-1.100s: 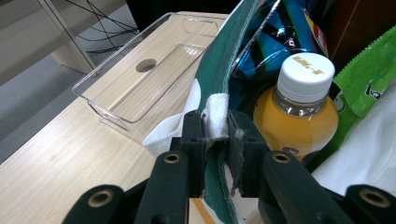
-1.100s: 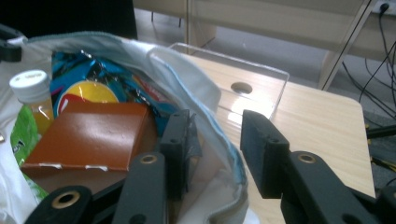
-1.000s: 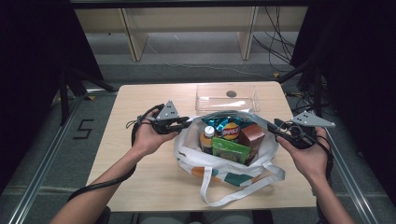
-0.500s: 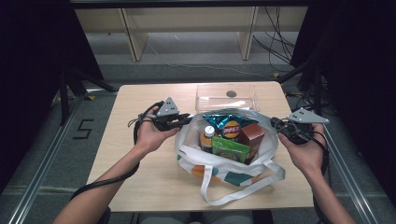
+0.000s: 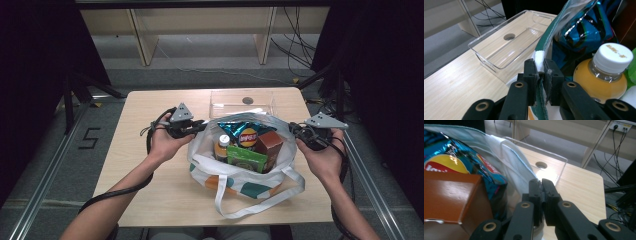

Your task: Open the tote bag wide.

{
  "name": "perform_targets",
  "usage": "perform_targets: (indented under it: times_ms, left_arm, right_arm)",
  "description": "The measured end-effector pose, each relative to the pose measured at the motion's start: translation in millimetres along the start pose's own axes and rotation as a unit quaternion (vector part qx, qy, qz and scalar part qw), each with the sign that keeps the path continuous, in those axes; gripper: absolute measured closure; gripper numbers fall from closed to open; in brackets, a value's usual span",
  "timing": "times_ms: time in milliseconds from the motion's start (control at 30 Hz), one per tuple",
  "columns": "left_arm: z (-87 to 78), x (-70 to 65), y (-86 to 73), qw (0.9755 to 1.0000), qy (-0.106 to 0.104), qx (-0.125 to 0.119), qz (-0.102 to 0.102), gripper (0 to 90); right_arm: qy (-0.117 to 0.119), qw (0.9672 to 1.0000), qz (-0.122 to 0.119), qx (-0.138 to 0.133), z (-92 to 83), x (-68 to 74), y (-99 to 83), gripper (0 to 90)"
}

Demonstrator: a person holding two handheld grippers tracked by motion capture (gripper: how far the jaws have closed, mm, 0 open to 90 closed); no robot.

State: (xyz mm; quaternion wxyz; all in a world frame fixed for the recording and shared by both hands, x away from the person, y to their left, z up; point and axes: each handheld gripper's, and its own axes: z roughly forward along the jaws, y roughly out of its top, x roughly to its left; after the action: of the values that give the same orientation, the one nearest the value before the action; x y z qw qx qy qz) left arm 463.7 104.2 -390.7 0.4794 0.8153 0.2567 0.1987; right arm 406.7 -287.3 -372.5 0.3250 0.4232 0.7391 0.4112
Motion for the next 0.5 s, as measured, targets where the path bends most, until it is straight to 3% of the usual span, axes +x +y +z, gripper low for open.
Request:
perform_targets:
  times_ms: [67,167,200,233,400,500]
  left_arm:
    - [4.5,-0.2,-3.7,1.0,-0.001,0.003,-0.003,80.5]
    - [10.5,-0.9,-9.1,0.9997,-0.001,0.024,0.001,80.7]
    - [13.2,-1.6,-11.4,0.9997,0.0,0.025,0.002,80.7]
    - [15.2,-1.8,-13.4,0.9996,-0.003,0.028,0.003,80.8]
    - [21.8,-4.5,-19.8,0.9995,0.0,0.033,-0.002,80.8]
    - [25.0,-7.2,-21.9,0.9992,-0.002,0.04,0.006,80.9]
  right_arm:
    - [-0.005,0.9999,0.009,0.008,2.9,2.0,-3.4,87.6]
    - [-0.015,0.9997,-0.014,0.009,8.2,0.8,-7.9,87.6]
    - [-0.013,0.9997,-0.01,0.019,9.7,2.0,-10.6,87.6]
    - [-0.015,0.9993,-0.023,0.025,14.1,0.3,-15.1,87.6]
    - [-0.017,0.9987,-0.026,0.039,23.7,-0.1,-27.6,87.6]
    - [-0.012,0.9984,-0.019,0.053,28.3,0.9,-34.4,87.6]
